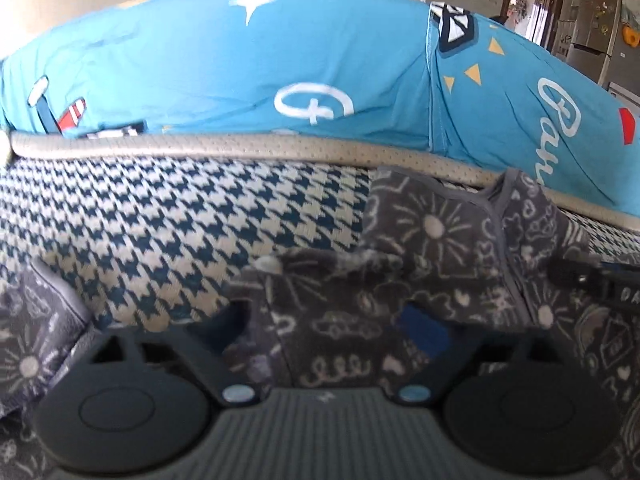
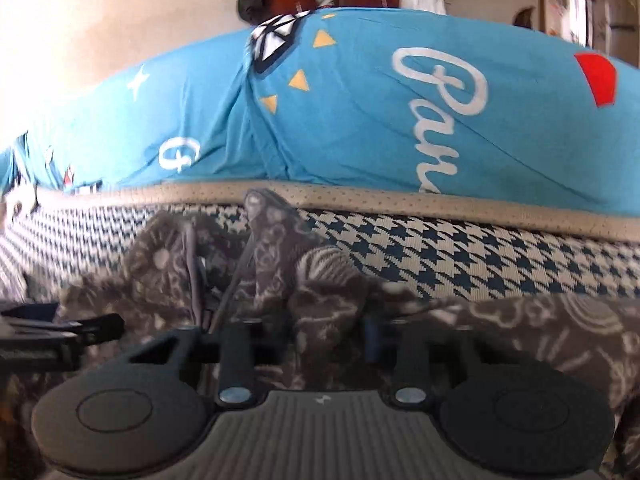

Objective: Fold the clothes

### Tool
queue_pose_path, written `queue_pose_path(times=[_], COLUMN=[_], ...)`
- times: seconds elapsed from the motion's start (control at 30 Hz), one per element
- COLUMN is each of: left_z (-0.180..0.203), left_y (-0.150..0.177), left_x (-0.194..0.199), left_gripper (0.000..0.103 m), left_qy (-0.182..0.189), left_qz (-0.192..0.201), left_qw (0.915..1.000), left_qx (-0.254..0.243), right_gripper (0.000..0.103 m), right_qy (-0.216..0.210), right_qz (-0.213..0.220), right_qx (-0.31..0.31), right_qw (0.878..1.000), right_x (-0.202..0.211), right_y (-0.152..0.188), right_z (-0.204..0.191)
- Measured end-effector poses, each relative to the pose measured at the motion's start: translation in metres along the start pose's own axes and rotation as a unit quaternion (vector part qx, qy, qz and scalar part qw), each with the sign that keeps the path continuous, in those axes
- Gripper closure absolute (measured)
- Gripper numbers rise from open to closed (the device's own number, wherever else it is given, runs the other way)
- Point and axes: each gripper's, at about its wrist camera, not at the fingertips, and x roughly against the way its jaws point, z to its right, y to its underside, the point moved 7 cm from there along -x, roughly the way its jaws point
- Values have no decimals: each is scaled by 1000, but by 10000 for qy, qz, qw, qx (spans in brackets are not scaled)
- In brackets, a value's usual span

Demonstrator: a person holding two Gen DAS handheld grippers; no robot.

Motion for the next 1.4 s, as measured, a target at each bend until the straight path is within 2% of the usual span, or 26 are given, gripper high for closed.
queue_pose_path(times=[0.03,0.13,0.17,0.3,0.37,0.4,0.43,0.5,0.53,0.57,0.63,0.77,0.8,0.83,0.87,0.97,1.03,1.17,1.23,1.27,1.37,1.4], left_z=[2,9,11,13,12,11,10,7,6,5,3,7,9,12,14,24,31,38,38,40,49,51], left_y=[-2,-6,-7,-11,-12,-12,-12,-14,-15,-16,-16,-8,-6,-4,-2,-1,-2,-6,-13,-20,-45,-51], left_x=[0,-2,-3,-7,-7,-6,-4,1,3,4,2,-9,-11,-13,-15,-16,-16,-15,-11,-7,22,30], left_gripper=[54,64,64,62,49,33,18,11,10,8,0,0,0,0,0,7,23,44,64,65,65,52], left_qy=[-4,3,-24,-33,45,82,70,0,-17,5,109,175,155,134,114,188,215,89,53,32,-211,-243], left_qz=[36,117,127,98,103,106,149,281,335,358,319,26,6,-13,-32,38,111,212,317,451,1200,1362], left_qw=[10000,9999,9999,9998,9996,9994,9994,9991,9989,9988,9985,9993,9996,9998,9999,9998,9995,9995,9994,9989,9925,9901], left_qx=[-1,7,15,169,275,303,311,307,315,348,422,323,231,140,48,-112,-198,-236,-129,-79,121,254], right_gripper=[82,93,96,96,92,88,70,36,23,19,17,17,19,30,52,72,80,89,91,91,91,90], right_qy=[-31,-56,-40,-333,-642,-700,-708,-706,-714,-718,-729,-757,-700,-632,-576,-496,-493,-431,-218,-91,207,259], right_qz=[17,173,255,264,171,185,198,303,404,458,419,117,127,172,183,153,242,588,940,1148,1853,1969], right_qx=[-96,-259,-269,-508,-632,-620,-585,-535,-528,-526,-534,-434,-368,-297,-236,-48,-41,-53,31,26,-353,-475], right_qw=[9999,9995,9993,9978,9958,9954,9956,9956,9952,9950,9950,9961,9968,9974,9979,9986,9985,9973,9953,9933,9818,9789], right_x=[1,11,16,24,22,22,21,21,22,22,17,-1,-4,-4,-5,-4,0,15,31,40,67,69], right_y=[-1,-9,-13,-24,-24,-24,-25,-26,-27,-27,-26,-17,-16,-17,-18,-16,-18,-27,-39,-45,-64,-66], right_z=[2,6,7,11,13,13,13,12,12,12,10,2,0,-2,-5,-10,-10,-7,-5,-2,17,25])
